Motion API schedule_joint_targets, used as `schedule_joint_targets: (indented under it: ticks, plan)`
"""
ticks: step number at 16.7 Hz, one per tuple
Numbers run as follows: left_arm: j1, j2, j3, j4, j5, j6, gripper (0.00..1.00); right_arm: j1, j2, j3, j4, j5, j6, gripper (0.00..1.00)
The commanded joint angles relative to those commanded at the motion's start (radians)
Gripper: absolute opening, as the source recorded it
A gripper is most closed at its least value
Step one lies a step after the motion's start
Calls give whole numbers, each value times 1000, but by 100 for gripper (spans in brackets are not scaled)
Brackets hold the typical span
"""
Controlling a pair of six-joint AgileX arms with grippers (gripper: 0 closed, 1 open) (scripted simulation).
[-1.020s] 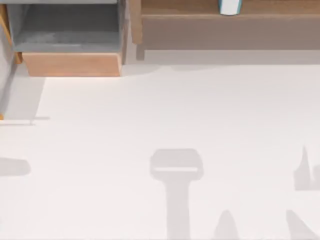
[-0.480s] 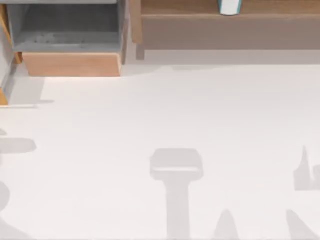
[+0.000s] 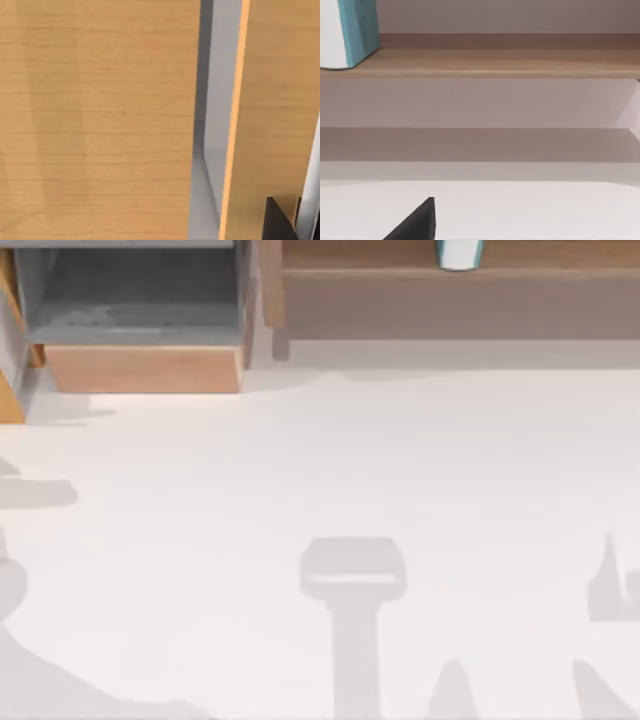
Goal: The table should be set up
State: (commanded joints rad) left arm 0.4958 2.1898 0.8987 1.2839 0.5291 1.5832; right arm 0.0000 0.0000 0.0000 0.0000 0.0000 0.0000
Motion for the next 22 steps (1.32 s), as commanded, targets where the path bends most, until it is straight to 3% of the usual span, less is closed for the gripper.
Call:
schedule_joint_targets:
  ticks: [9, 22]
  plan:
    - [-40, 53, 87, -70, -36, -7, 0, 0, 0, 0, 0, 0, 0, 100]
    - [-103, 172, 354, -210, -99, -13, 0, 0, 0, 0, 0, 0, 0, 100]
